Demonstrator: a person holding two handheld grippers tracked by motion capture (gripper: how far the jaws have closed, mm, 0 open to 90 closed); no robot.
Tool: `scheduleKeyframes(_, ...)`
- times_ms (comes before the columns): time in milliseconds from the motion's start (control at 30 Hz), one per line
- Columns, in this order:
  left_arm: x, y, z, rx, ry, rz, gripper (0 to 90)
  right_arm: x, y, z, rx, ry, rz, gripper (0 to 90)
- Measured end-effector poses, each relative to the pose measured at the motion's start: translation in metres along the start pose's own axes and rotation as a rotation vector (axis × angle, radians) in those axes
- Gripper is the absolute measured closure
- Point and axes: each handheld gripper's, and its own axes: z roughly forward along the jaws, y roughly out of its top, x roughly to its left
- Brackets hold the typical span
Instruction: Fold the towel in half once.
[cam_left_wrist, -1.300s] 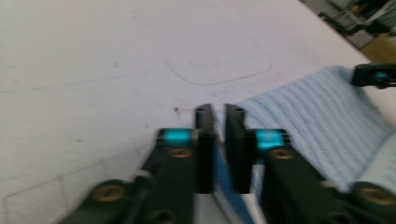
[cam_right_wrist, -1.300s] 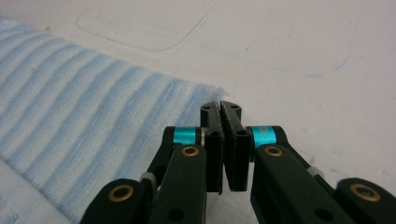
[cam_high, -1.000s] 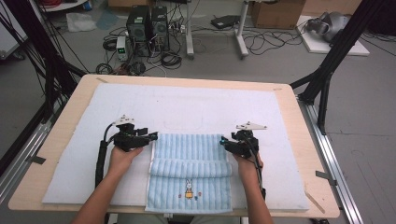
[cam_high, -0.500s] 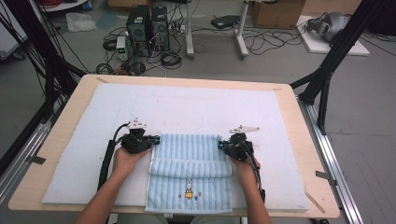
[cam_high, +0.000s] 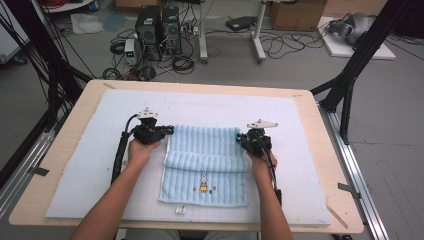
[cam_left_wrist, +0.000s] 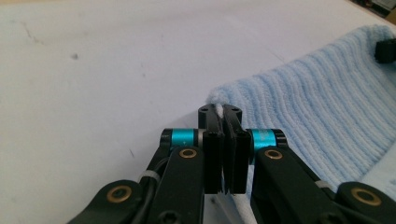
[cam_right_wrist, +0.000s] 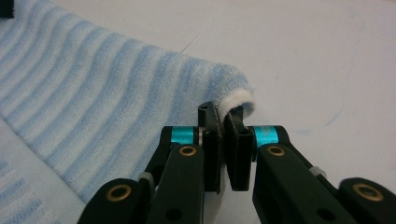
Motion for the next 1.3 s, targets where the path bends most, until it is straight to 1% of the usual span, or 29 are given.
scheduleKeyframes(67,0.004,0.005,0.002,-0.021,-0.004,-0.001,87.2,-0.004,0.006,0.003,-0.019,-0.008,0.012,86.5)
scheduleKeyframes(133,0.006,0.011,0.003,-0.024,0.000,0.013,87.2,-0.006,0.013,0.007,-0.015,-0.021,0.001,86.5)
scheduleKeyframes(200,0.010,0.016,0.007,-0.024,0.000,0.007,87.1,-0.007,0.018,0.011,-0.013,-0.034,-0.007,86.5)
scheduleKeyframes(267,0.012,0.016,0.009,-0.033,0.002,0.002,87.0,-0.009,0.020,0.014,-0.015,-0.037,0.001,86.5)
scheduleKeyframes(300,0.014,0.016,0.011,-0.028,0.003,-0.001,87.0,-0.009,0.020,0.015,-0.024,-0.040,0.000,86.4)
scheduleKeyframes(367,0.014,0.015,0.015,-0.012,0.001,-0.011,86.5,-0.011,0.019,0.018,-0.024,-0.046,0.006,86.1)
scheduleKeyframes(400,0.015,0.014,0.017,-0.009,-0.002,-0.023,86.2,-0.012,0.018,0.019,-0.018,-0.045,0.018,86.0)
scheduleKeyframes(433,0.015,0.013,0.018,0.002,-0.001,-0.034,85.3,-0.013,0.017,0.020,-0.014,-0.049,0.014,85.7)
scheduleKeyframes(467,0.016,0.011,0.019,0.013,0.000,-0.054,82.4,-0.013,0.017,0.021,-0.009,-0.047,0.016,84.9)
scheduleKeyframes(500,0.017,0.010,0.018,0.020,-0.004,-0.065,76.0,-0.013,0.016,0.021,-0.004,-0.051,0.013,82.3)
scheduleKeyframes(533,0.018,0.010,0.018,0.035,-0.003,-0.085,68.9,-0.013,0.016,0.021,-0.006,-0.053,0.015,76.6)
scheduleKeyframes(567,0.018,0.009,0.017,0.042,-0.010,-0.097,61.4,-0.014,0.016,0.019,-0.011,-0.055,0.030,70.8)
scheduleKeyframes(600,0.018,0.009,0.015,0.044,-0.022,-0.098,58.0,-0.015,0.016,0.018,-0.019,-0.049,0.045,66.7)
scheduleKeyframes(667,0.016,0.011,0.011,0.039,-0.032,-0.094,52.3,-0.017,0.016,0.014,-0.030,-0.046,0.059,58.9)
scheduleKeyframes(733,0.012,0.013,0.005,0.013,-0.053,-0.090,48.7,-0.017,0.017,0.007,-0.045,-0.034,0.080,54.1)
scheduleKeyframes(767,0.010,0.013,0.002,0.002,-0.055,-0.080,48.3,-0.017,0.017,0.003,-0.062,-0.031,0.078,51.5)
scheduleKeyframes(800,0.007,0.012,-0.002,-0.011,-0.067,-0.074,48.3,-0.017,0.016,0.000,-0.069,-0.027,0.083,51.4)
scheduleKeyframes(833,0.006,0.012,-0.004,-0.012,-0.070,-0.072,48.3,-0.016,0.016,-0.005,-0.078,-0.001,0.086,50.9)
scheduleKeyframes(867,0.004,0.010,-0.007,-0.015,-0.083,-0.075,48.3,-0.016,0.016,-0.007,-0.081,0.005,0.085,50.5)
scheduleKeyframes(900,0.003,0.008,-0.009,-0.013,-0.098,-0.068,48.5,-0.015,0.015,-0.011,-0.078,0.015,0.077,50.4)
scheduleKeyframes(933,0.001,0.006,-0.012,0.003,-0.111,-0.056,48.7,-0.014,0.014,-0.013,-0.071,0.029,0.077,50.4)
scheduleKeyframes(967,-0.001,0.004,-0.014,-0.002,-0.119,-0.053,48.9,-0.013,0.014,-0.015,-0.062,0.054,0.065,50.4)
scheduleKeyframes(1000,-0.003,0.001,-0.017,-0.011,-0.138,-0.056,50.3,-0.012,0.014,-0.017,-0.054,0.054,0.057,50.4)
scheduleKeyframes(1033,-0.006,-0.002,-0.020,-0.005,-0.146,-0.047,52.3,-0.011,0.014,-0.019,-0.052,0.063,0.046,50.6)
scheduleKeyframes(1067,-0.010,-0.006,-0.021,-0.004,-0.141,-0.032,53.2,-0.009,0.015,-0.022,-0.049,0.080,0.046,50.7)
scheduleKeyframes(1100,-0.012,-0.008,-0.021,0.003,-0.141,-0.028,55.6,-0.006,0.015,-0.025,-0.042,0.092,0.036,50.7)
scheduleKeyframes(1167,-0.014,-0.013,-0.020,0.029,-0.153,-0.042,55.8,-0.003,0.015,-0.028,-0.029,0.117,0.023,50.8)
scheduleKeyframes(1233,-0.018,-0.016,-0.020,0.035,-0.153,-0.048,55.8,0.001,0.012,-0.031,-0.022,0.112,0.003,52.2)
scheduleKeyframes(1300,-0.022,-0.017,-0.019,0.063,-0.154,-0.029,55.8,0.000,0.006,-0.032,-0.005,0.120,0.001,52.2)
